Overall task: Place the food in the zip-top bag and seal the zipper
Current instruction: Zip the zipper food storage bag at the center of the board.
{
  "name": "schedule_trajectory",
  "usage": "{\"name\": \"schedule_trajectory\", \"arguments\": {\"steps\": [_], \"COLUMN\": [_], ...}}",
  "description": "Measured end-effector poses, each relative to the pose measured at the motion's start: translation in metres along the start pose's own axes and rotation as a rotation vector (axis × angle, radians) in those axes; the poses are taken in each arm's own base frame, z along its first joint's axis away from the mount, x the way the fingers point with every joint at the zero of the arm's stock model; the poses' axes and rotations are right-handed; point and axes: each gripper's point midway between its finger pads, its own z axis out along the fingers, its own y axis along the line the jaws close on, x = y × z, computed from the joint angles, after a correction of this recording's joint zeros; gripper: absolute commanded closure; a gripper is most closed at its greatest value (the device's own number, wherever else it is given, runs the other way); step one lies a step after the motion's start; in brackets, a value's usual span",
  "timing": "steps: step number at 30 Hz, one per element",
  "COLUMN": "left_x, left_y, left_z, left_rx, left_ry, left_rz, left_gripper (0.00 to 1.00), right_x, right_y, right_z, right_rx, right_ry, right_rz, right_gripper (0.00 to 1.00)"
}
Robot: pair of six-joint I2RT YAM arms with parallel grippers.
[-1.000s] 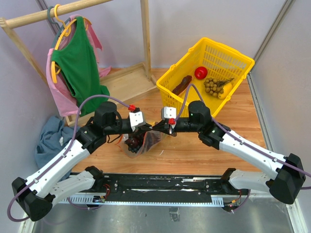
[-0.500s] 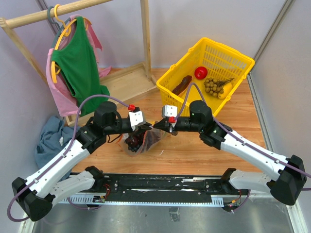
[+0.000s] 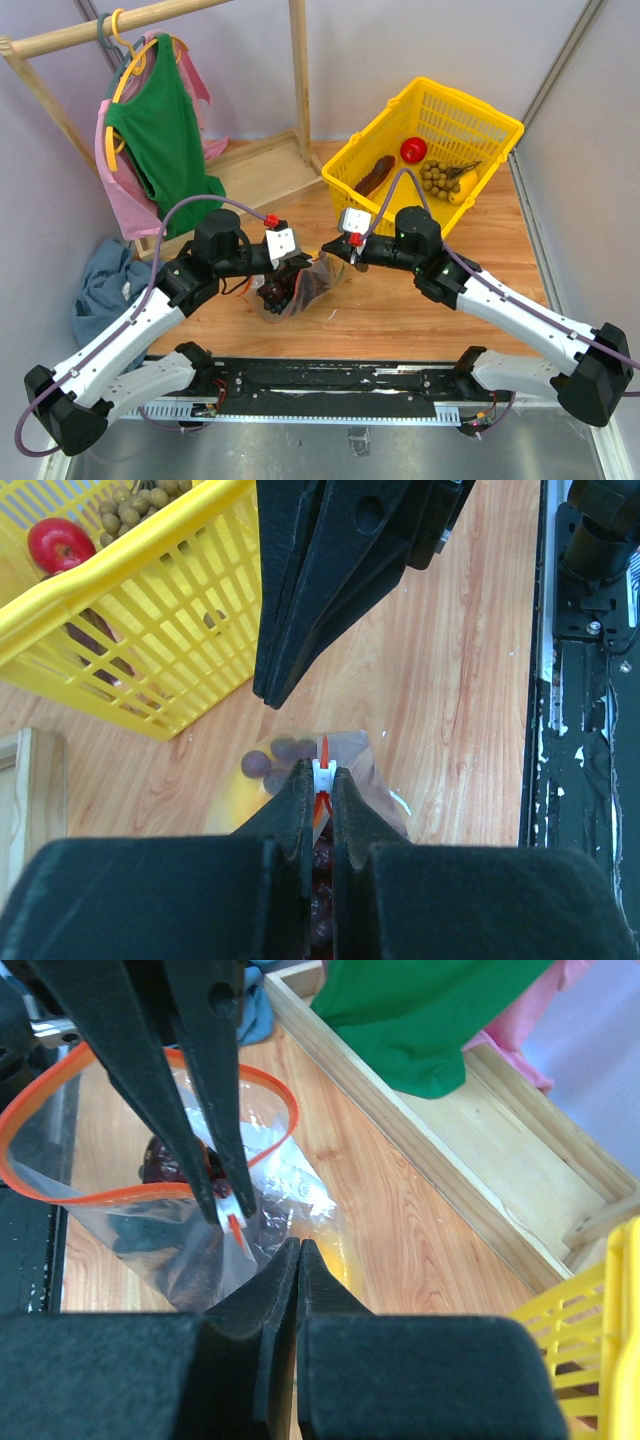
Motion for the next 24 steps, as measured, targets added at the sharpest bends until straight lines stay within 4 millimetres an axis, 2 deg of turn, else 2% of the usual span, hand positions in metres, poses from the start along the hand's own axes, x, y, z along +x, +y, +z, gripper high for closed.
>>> {"name": "schedule_trajectory", "arguments": {"steps": [2,7,11,14,21,24], "left_x": [0.0,0.0,0.0,0.0,0.0,-0.001], "left_y": [0.0,0.001,0.002,0.001,0.0,-0.001], "left_z": [0.0,0.0,-0.001,-0.001,-0.001,-0.001], "left_rx": [-0.002,-0.005,-0.005,-0.003,0.005,0.011], "left_ry": [0.001,0.002,0.0,-0.001,-0.004,-0.006], "left_rz": [-0.002,-0.004,-0.005,-0.005,-0.006,-0.006], "left_gripper": [1.0,1.0,1.0,1.0,1.0,1.0], "right_x": [0.0,0.001,0.002,0.002,0.005,0.01], "right_y": [-0.001,0.001,0.009,0.017,0.026,0.026], "right_z": [-0.001,-0.001,-0.001,-0.001,0.008,0.016], "right_rx": [0.003,-0.01,-0.053,-0.102,-0.177,-0.194], "right_ry": [-0.001,0.002,-0.002,-0.006,-0.001,0.009], "right_rz": [0.001,0.005,0.007,0.011,0.029,0.04], "right_gripper": [0.99,0.82,0.67,0.6,0.62,0.72]}}
